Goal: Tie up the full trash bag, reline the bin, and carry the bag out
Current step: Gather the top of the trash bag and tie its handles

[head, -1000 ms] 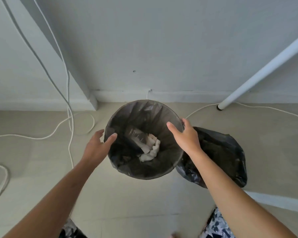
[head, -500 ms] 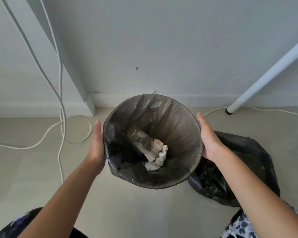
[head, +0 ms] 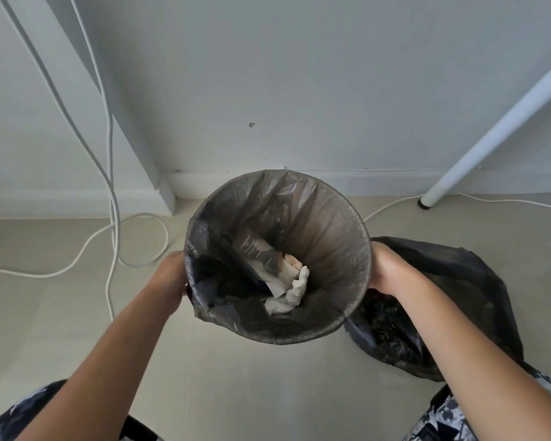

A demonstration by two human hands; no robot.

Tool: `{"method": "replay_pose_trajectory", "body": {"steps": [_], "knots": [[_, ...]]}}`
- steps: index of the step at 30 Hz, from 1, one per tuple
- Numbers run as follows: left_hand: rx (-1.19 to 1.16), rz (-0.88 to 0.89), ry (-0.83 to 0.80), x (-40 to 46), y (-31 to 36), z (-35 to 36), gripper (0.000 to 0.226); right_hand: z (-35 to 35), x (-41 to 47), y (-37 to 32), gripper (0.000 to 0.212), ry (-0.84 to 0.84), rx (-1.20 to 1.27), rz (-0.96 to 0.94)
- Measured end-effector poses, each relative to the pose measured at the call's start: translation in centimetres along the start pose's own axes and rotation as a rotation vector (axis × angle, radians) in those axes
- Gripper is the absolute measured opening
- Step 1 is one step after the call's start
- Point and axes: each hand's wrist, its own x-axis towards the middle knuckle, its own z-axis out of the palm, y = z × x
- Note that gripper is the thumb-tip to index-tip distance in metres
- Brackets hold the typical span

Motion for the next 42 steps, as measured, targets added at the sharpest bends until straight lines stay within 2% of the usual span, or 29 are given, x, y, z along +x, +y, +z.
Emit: {"method": "replay_pose_trajectory", "body": {"steps": [2,5,9,12,15,19,23,29,31,34,37,42], "knots": [[-0.002,0.029,0.010,0.0,0.6,-0.2,0.017,-0.1,-0.3,-0.2,0.022,0.019,0.039,0.002],[-0.087,0.080,0.030,-0.1,1.6,-0.5,0.021,-0.1,-0.9,-0.5,0.016,0.112,0.224,-0.045],[-0.169,0.116,0.057,-0.7,3.1,-1.5,0.023,-0.6,-2.4,-1.4,0.022,0.220,0.437,-0.154],[-0.146,0.248,0.105,-1.4,3.8,-1.7,0.025,-0.4,-3.5,-1.6,0.036,0.368,0.276,-0.332],[0.031,0.404,0.246,-2.7,4.4,-1.0,0.023,0.4,-4.6,-2.0,0.048,0.518,0.003,-0.505],[0.111,0.523,0.329,-4.0,5.2,-0.4,0.021,1.3,-5.7,-2.8,0.041,0.567,-0.203,-0.624],[0.078,0.557,0.282,-5.1,5.7,0.0,0.018,1.9,-6.2,-3.6,0.027,0.515,-0.161,-0.708],[-0.009,0.596,0.174,-7.0,7.0,1.1,0.017,3.1,-7.6,-4.6,0.018,0.369,-0.123,-0.956],[-0.029,0.610,0.164,-7.5,7.4,1.4,0.017,3.7,-8.1,-4.8,0.017,0.333,-0.170,-0.991],[0.036,0.646,0.236,-7.9,7.5,1.5,0.017,4.7,-9.0,-4.8,0.017,0.240,-0.200,-1.051],[-0.010,0.648,0.266,-8.3,7.7,1.2,0.014,5.6,-9.8,-4.7,0.015,0.179,-0.195,-1.107],[-0.206,0.622,0.121,-9.2,8.8,0.7,0.014,5.8,-10.6,-5.1,0.016,0.155,-0.123,-1.112]]}}
